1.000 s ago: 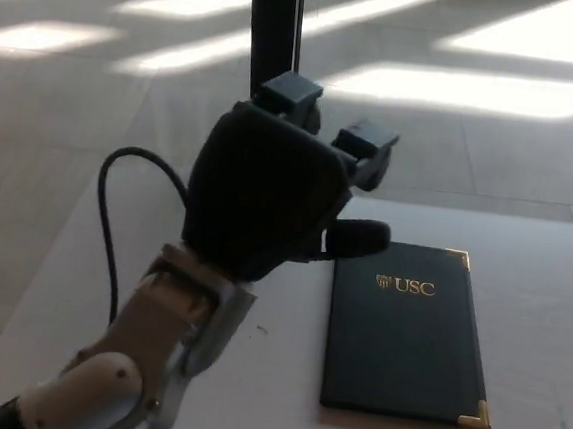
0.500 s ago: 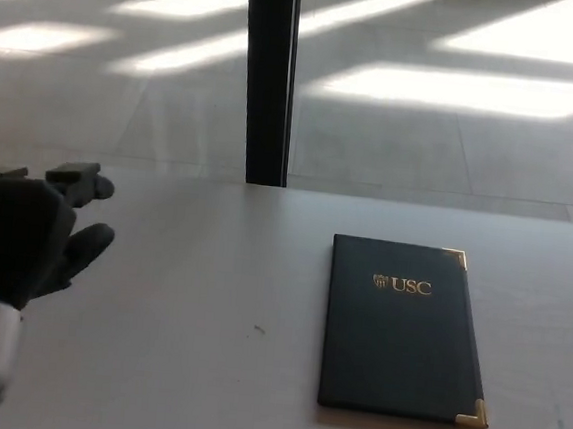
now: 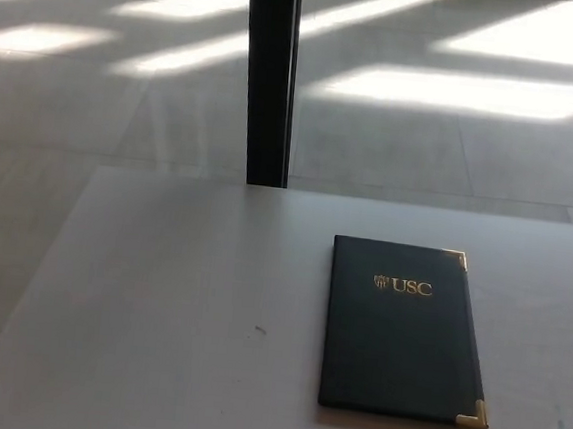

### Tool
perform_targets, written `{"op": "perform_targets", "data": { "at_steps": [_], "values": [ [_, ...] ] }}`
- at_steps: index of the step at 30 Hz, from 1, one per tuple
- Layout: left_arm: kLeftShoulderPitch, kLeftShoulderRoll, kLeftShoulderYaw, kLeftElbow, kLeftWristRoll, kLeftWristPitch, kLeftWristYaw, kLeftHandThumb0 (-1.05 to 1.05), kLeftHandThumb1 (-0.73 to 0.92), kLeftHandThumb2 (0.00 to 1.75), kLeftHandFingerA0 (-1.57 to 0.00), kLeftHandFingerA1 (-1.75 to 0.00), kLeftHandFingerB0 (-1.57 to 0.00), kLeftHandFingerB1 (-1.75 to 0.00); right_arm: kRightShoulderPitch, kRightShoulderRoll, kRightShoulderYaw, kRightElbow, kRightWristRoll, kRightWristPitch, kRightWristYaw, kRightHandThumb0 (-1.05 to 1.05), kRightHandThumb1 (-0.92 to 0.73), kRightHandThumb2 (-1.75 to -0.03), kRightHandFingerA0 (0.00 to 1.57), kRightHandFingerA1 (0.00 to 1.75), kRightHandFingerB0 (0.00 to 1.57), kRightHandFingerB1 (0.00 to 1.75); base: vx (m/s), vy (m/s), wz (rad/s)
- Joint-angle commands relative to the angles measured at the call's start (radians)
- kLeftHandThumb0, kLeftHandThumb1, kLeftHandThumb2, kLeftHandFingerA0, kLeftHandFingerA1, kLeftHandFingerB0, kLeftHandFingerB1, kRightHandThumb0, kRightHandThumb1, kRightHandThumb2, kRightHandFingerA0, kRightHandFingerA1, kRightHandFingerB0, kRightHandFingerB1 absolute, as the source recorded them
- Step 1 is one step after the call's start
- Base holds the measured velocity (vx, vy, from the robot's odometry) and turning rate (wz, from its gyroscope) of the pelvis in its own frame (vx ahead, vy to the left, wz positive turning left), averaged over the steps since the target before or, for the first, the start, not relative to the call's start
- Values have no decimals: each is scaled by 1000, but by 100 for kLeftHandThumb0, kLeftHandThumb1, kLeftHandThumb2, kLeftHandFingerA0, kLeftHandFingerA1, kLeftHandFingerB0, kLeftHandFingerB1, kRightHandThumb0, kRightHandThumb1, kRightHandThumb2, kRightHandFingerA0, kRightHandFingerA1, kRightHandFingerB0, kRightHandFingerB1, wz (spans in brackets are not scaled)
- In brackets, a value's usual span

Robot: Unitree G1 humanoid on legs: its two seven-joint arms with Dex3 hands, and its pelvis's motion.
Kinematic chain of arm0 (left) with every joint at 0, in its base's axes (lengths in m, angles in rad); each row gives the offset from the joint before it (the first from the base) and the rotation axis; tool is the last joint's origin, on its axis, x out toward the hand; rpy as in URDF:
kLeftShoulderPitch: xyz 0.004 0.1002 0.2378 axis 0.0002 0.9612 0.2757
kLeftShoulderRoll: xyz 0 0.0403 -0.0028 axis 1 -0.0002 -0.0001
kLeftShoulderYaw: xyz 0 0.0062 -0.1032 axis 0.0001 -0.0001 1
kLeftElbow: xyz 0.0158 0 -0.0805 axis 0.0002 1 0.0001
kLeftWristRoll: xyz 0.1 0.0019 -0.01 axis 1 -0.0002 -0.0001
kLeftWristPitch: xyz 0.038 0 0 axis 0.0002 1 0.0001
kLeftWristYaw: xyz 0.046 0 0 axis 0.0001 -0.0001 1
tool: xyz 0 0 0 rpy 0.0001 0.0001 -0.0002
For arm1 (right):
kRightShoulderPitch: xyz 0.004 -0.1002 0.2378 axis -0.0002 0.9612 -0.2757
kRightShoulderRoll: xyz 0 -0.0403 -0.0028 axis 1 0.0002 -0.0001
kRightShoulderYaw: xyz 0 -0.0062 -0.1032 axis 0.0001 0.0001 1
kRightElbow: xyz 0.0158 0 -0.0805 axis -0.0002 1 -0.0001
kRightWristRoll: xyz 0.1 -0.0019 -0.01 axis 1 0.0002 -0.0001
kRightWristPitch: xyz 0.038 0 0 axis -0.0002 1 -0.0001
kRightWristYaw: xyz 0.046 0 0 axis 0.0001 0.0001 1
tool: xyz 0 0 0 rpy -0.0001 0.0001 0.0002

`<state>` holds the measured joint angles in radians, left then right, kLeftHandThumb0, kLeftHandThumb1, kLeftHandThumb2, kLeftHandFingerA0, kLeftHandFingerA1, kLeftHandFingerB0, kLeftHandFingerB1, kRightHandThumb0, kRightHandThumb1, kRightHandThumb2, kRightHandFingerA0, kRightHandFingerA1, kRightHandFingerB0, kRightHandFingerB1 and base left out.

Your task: The robot uses its left hand to push the cover of the diary kept in the middle of the desk to close it

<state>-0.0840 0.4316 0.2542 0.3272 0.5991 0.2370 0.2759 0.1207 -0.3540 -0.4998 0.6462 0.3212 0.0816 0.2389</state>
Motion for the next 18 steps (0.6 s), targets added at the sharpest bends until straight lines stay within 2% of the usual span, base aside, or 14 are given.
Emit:
{"op": "perform_targets", "data": {
  "at_steps": [1, 2, 4, 5, 6, 7, 8, 10, 11, 12, 13, 18],
  "values": [
    [84, -164, 688, 471, -680, 112, 41, -48, 66, 102, -81, -81, -54, -62, 104, 35, -73, -144, 34, 58, -114, -92, -92, -71, 78, 92, 81, 74, 0, 0, 0],
    [79, -170, 707, 450, -697, 121, 18, -48, 65, 102, -71, -69, -42, -56, 93, 31, -70, -124, 28, 50, -118, -79, -70, -120, 77, 89, 76, 75, 0, 0, 0],
    [66, -168, 719, 447, -699, 121, 7, -48, 65, 102, -71, -69, -42, -56, 82, 31, -69, -113, 28, 48, -120, -79, -70, -120, 77, 89, 76, 75, 0, 0, 0],
    [31, -138, 712, 518, -699, 85, -16, -51, 68, 103, -87, -74, -59, -62, 70, 23, -70, -83, 34, 43, -105, -91, -92, -70, 74, 87, 77, 69, 0, 0, 0],
    [25, -134, 715, 530, -697, 79, -20, -51, 68, 103, -87, -74, -59, -62, 69, 22, -70, -80, 35, 43, -104, -91, -92, -70, 74, 87, 77, 69, 0, 0, 0],
    [22, -144, 706, 515, -692, 68, -25, -51, 67, 103, -82, -71, -58, -62, 69, 26, -74, -88, 39, 54, -114, -87, -75, -125, 75, 86, 79, 74, 0, 0, 0],
    [23, -164, 686, 478, -689, 54, -69, -50, 68, 104, -76, -69, -50, -58, 77, 37, -80, -121, 51, 73, -125, -86, -74, -122, 81, 90, 80, 76, 0, 0, 0],
    [20, -168, 649, 461, -661, 59, -116, -51, 70, 106, -74, -68, -51, -58, 78, 39, -81, -128, 54, 78, -126, -88, -76, -124, 81, 93, 83, 79, 0, 0, 0],
    [13, -170, 633, 456, -649, 65, -139, -52, 70, 105, -73, -68, -51, -58, 81, 39, -78, -129, 47, 70, -125, -81, -70, -121, 80, 92, 84, 79, 0, 0, 0],
    [10, -173, 613, 447, -635, 73, -156, -51, 69, 105, -75, -69, -53, -58, 84, 38, -75, -131, 37, 67, -133, -82, -71, -122, 85, 93, 84, 79, 0, 0, 0],
    [10, -177, 606, 442, -632, 71, -168, -50, 67, 104, -77, -70, -55, -60, 81, 37, -76, -123, 37, 65, -134, -91, -92, -69, 80, 91, 83, 73, 0, 0, 0],
    [44, -172, 594, 450, -617, 65, -226, -54, 69, 104, -71, -67, -50, -57, 114, 46, -84, -134, 42, 75, -127, -92, -92, -69, 80, 91, 85, 75, 0, 0, 0]
  ]
}}
